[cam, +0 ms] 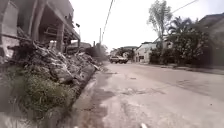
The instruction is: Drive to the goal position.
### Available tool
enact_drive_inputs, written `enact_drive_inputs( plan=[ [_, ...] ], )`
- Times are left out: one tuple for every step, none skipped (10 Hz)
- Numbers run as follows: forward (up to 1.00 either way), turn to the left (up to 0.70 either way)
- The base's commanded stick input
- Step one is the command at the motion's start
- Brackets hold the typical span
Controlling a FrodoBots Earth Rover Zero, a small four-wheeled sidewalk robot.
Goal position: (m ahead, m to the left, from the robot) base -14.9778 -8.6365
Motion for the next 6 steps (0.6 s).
enact_drive_inputs(
  plan=[
    [0.05,0.0],
    [0.04,0.0],
    [0.04,0.0],
    [0.04,0.0],
    [0.04,0.0],
    [0.05,0.0]
  ],
)
